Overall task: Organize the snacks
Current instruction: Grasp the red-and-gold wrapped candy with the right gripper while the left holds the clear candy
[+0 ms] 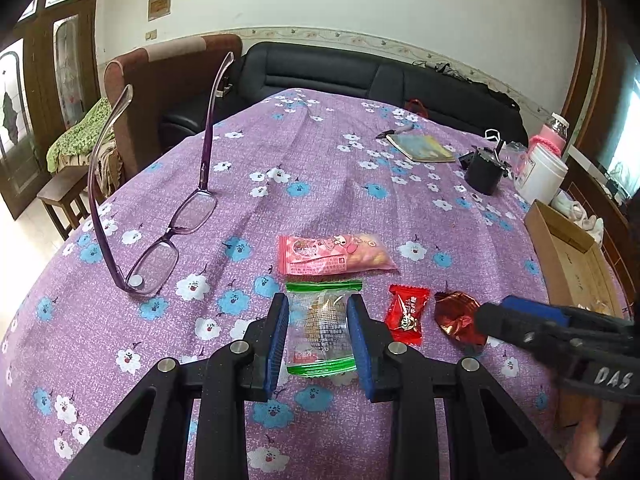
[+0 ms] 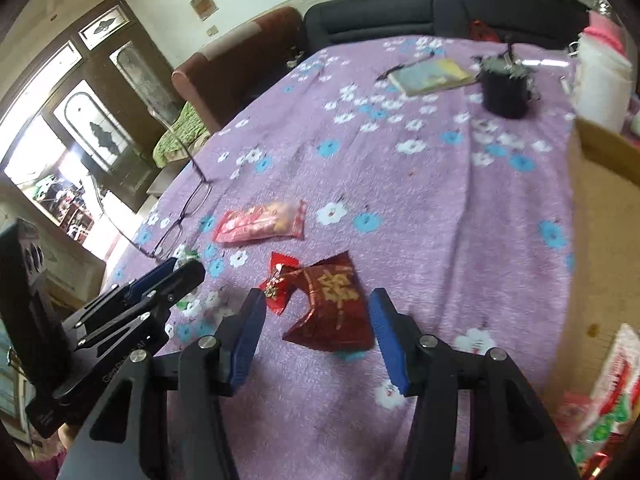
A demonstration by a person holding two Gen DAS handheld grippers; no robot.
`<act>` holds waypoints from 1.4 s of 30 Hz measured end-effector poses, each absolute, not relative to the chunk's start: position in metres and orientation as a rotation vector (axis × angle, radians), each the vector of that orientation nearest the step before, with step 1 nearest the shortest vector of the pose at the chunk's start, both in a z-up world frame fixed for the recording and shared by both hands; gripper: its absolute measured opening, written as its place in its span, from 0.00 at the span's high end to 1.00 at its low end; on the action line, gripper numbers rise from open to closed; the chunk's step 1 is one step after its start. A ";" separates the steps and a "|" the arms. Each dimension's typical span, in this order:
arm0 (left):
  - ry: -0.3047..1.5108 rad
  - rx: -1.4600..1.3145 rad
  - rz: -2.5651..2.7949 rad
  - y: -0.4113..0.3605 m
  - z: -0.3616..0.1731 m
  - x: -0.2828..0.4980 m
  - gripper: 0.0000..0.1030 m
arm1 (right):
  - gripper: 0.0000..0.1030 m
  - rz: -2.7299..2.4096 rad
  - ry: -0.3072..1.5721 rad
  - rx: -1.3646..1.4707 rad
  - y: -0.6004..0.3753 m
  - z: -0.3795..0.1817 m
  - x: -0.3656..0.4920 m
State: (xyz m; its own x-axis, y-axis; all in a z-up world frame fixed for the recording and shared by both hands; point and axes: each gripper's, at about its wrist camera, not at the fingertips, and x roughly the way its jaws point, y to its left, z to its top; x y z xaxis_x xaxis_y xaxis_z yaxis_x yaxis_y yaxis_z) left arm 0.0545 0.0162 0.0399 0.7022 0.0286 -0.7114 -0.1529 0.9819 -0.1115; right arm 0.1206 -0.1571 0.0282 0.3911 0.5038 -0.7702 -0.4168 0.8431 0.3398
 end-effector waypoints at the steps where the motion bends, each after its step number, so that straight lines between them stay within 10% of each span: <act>1: 0.787 -0.162 0.099 0.015 0.040 0.055 0.69 | 0.49 0.578 1.016 0.080 -0.154 0.024 0.121; 12: 0.782 -0.126 0.051 0.003 0.040 0.052 0.69 | 0.97 0.476 0.939 0.037 -0.159 0.036 0.081; 20: 0.781 -0.114 0.039 -0.002 0.041 0.050 0.69 | 0.95 0.460 0.943 0.100 -0.183 0.028 0.061; 24: 0.784 -0.125 0.041 0.001 0.041 0.051 0.69 | 0.76 0.467 0.887 0.122 -0.187 0.031 0.073; 36: 0.778 -0.140 0.063 0.006 0.042 0.051 0.69 | 0.75 0.783 1.066 0.261 -0.166 0.022 0.055; 42: 0.783 -0.154 0.066 0.009 0.042 0.052 0.69 | 0.56 0.632 0.977 0.217 -0.177 0.027 0.061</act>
